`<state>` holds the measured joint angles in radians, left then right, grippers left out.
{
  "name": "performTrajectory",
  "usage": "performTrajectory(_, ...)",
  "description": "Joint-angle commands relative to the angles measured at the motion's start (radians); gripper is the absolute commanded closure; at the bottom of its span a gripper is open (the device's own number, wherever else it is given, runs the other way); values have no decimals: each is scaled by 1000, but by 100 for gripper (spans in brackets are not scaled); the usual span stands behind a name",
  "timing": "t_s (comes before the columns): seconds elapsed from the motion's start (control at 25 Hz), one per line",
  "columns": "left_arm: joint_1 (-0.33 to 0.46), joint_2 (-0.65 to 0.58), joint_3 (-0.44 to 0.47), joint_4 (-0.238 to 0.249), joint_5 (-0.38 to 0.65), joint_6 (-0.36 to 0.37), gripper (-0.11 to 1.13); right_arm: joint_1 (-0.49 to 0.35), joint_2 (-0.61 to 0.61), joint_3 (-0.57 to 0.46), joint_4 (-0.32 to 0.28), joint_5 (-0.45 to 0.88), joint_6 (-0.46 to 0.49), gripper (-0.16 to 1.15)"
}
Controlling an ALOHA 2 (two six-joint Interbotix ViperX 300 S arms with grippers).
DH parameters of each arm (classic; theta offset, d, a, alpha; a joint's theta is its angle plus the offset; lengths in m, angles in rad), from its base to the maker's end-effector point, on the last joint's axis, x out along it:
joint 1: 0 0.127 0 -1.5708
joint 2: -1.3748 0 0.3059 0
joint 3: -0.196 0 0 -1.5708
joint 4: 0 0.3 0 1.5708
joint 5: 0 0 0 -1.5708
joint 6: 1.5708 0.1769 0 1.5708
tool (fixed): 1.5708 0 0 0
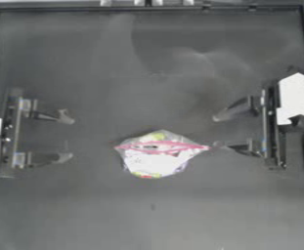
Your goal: Put candy in bag
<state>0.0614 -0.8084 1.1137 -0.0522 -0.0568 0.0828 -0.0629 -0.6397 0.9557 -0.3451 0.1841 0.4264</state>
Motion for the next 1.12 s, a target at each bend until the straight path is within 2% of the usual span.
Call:
performTrajectory(0.04, 3, -35, 6, 6, -3, 0, 5, -9, -25, 6, -3, -18, -2, 11)
performTrajectory(0.68, 14, -143, 63, 46, -5, 0, 5, -41, -66, 55, -5, -63, -6, 11)
performTrajectory(1.12, 15, -230, 107, 44, -3, -2, 6, -66, -87, 86, -6, -114, -11, 11)
